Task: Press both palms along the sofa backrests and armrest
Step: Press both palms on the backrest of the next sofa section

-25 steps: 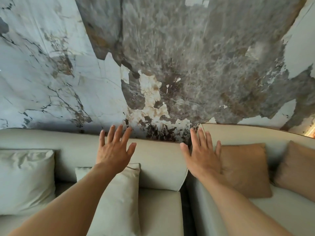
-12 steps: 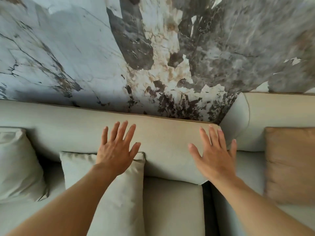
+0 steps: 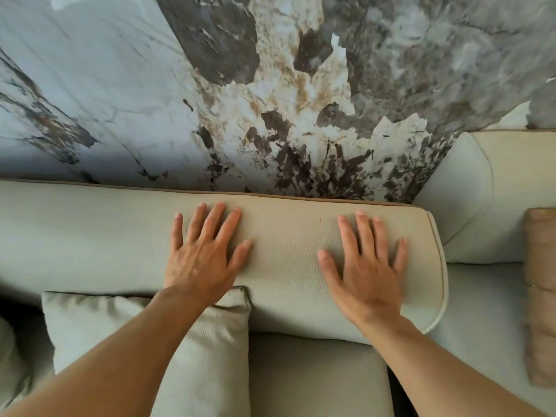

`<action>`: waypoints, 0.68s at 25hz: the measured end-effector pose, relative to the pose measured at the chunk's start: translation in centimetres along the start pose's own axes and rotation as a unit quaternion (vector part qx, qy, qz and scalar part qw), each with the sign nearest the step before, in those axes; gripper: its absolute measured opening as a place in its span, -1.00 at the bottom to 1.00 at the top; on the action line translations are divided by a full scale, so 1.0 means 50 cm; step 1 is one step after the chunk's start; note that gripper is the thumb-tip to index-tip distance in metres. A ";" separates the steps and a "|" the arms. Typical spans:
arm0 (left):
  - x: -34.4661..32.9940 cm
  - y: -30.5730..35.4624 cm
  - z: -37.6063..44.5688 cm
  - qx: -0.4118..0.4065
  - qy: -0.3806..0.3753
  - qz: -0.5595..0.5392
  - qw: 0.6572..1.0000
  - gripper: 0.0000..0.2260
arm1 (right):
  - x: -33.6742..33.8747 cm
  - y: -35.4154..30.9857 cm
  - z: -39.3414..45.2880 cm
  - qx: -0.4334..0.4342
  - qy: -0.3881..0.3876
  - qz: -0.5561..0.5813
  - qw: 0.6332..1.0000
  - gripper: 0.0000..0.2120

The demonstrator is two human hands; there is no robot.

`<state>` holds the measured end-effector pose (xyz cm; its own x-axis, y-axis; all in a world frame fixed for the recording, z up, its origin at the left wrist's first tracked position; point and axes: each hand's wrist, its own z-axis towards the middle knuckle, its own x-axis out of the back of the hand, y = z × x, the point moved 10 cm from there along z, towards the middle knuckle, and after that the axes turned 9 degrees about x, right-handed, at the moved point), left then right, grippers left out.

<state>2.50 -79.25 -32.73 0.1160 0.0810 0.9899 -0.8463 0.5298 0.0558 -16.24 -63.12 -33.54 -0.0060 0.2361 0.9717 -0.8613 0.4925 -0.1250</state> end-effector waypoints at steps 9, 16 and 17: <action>-0.014 0.003 -0.001 0.001 0.157 -0.029 0.987 -0.45 | -0.011 0.003 0.004 0.009 0.118 -0.041 0.992 -0.35; -0.010 0.007 0.005 0.002 0.184 -0.018 0.983 -0.46 | -0.016 0.008 0.014 0.010 0.121 -0.050 0.991 -0.35; -0.009 0.007 0.006 0.004 0.188 -0.018 0.982 -0.46 | -0.016 0.008 0.018 0.010 0.120 -0.050 0.991 -0.35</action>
<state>1.98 -79.36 -33.13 0.3284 0.3694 0.8693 -0.8421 0.5314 0.0924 -17.04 -63.86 -34.18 0.1989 0.3809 0.9030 -0.8616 0.5070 -0.0240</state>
